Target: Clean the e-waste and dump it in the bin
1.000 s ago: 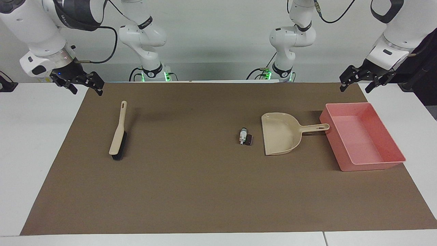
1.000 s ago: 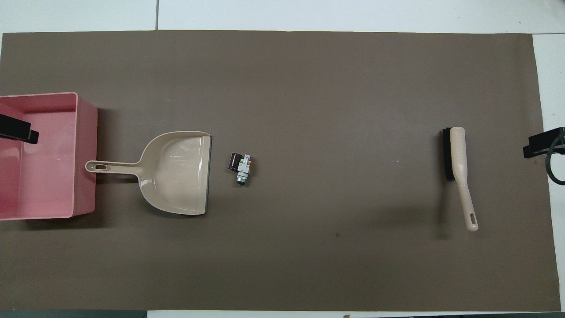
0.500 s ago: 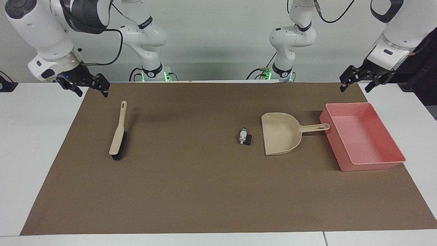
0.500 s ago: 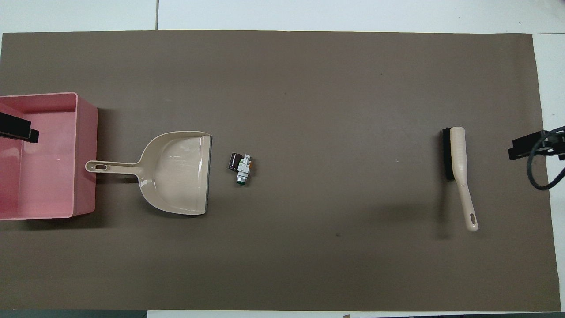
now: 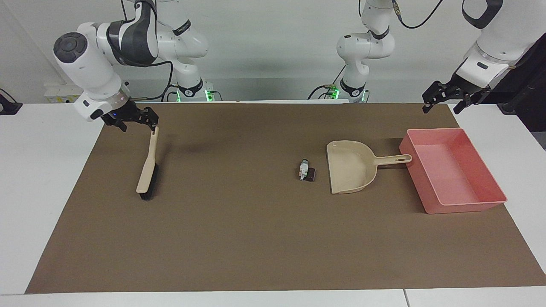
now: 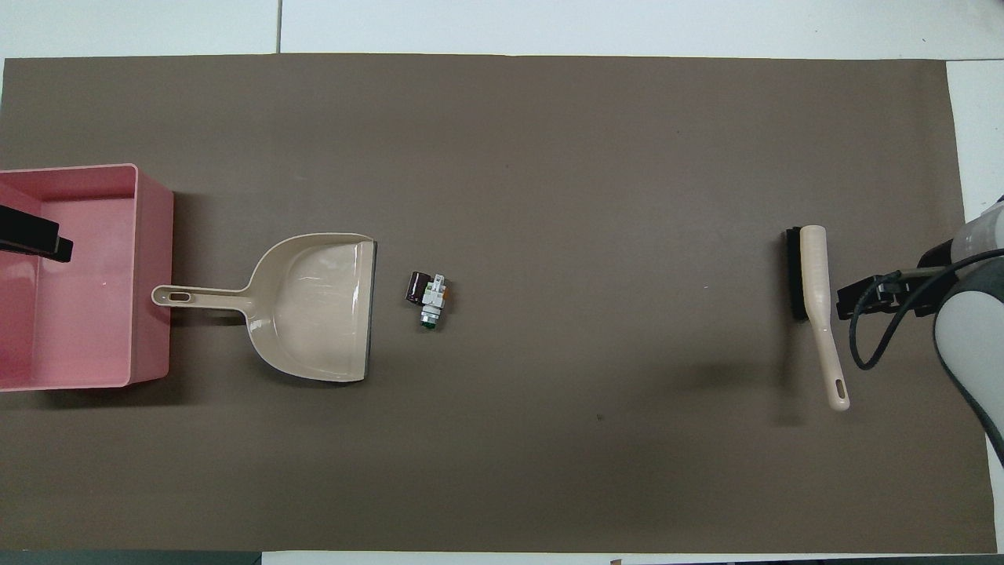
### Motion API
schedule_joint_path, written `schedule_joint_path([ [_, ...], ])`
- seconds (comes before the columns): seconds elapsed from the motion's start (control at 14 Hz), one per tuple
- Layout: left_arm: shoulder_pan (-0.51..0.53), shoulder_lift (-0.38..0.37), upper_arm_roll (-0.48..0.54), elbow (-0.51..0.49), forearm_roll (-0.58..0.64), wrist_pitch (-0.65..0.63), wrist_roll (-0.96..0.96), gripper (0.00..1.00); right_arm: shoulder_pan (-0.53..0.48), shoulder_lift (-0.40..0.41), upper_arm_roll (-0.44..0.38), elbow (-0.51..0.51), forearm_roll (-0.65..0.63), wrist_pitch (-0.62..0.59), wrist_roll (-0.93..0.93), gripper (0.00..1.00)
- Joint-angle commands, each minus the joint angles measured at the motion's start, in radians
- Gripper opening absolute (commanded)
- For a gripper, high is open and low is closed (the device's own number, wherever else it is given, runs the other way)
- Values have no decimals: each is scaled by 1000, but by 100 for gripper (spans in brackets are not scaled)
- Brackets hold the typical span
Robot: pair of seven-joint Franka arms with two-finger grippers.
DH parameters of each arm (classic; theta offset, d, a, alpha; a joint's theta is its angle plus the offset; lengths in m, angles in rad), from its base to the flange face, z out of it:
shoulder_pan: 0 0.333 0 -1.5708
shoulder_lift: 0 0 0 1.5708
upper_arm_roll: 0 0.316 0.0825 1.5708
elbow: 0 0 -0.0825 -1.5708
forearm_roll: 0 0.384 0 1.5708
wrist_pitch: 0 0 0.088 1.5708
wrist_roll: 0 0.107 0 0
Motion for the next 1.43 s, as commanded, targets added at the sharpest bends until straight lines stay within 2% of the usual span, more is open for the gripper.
schedule_joint_path([
  [0.0,-6,-31,1,-37,7,18,0,98,-8,-56,1,-113,14,62,-36,99],
  [0.07,-6,-31,-1,-38,7,27,21,98,-15,-59,1,-140,13,82,-39,99],
  [0.29,-8,-31,-2,-40,6,32,267,98,-27,-79,0,-242,13,166,-65,99],
  [0.71,-28,-42,-13,-84,3,72,854,97,-52,-47,-2,-340,13,355,-84,95],
  [1.0,-31,-52,-13,-133,4,86,1165,96,-80,-35,-2,-365,13,389,-101,89],
  [1.14,-33,-78,-13,-196,6,136,1237,97,-84,-17,-2,-374,13,416,-133,86],
  [1.36,-62,-77,-15,-276,6,199,1282,97,-96,-15,-2,-374,13,417,-139,81],
])
